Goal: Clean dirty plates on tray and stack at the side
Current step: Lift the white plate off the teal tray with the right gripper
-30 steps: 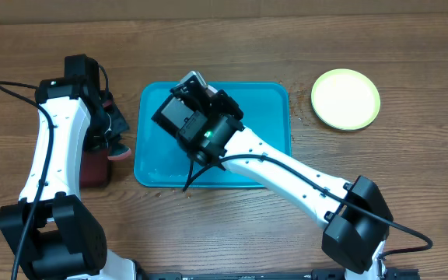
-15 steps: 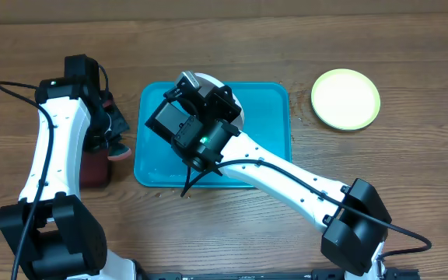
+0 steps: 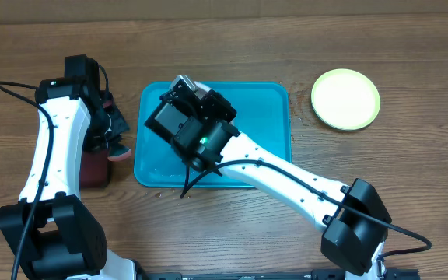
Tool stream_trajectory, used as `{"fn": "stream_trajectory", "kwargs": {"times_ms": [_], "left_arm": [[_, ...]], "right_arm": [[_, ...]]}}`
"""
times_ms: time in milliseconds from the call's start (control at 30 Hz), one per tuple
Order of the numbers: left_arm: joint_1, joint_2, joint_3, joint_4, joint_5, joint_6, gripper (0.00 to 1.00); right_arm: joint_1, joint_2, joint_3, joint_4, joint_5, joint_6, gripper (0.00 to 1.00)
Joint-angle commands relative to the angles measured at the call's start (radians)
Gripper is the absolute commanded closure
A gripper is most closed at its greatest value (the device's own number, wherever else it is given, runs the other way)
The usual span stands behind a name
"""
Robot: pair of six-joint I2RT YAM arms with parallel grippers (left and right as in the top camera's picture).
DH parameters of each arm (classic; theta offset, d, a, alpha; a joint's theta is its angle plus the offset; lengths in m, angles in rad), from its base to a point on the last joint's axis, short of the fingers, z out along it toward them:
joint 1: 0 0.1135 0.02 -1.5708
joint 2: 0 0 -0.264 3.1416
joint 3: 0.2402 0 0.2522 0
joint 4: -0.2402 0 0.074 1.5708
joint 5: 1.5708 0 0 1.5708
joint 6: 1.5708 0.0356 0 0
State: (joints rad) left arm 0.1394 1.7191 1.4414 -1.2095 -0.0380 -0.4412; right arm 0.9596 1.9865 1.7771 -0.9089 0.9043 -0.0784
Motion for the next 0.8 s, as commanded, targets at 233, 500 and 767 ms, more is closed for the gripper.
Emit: {"fn": "stream_trajectory", "kwargs": {"times_ms": [233, 500, 767], "left_arm": [[0.006, -0.018, -0.006, -0.002, 0.039, 0.016, 0.96], [0.006, -0.018, -0.006, -0.002, 0.039, 0.016, 0.96], [0.006, -0.018, -0.006, -0.003, 0.039, 0.027, 0.96]], "right_arm": [[-0.043, -0.044, 0.006, 0.014, 0.322, 0.025, 0.96], [-0.064, -0.043, 0.002, -0.097, -0.243, -0.053, 0.96], [-0.065, -0.055, 0.005, -0.016, 0.147, 0.008, 0.96]]}}
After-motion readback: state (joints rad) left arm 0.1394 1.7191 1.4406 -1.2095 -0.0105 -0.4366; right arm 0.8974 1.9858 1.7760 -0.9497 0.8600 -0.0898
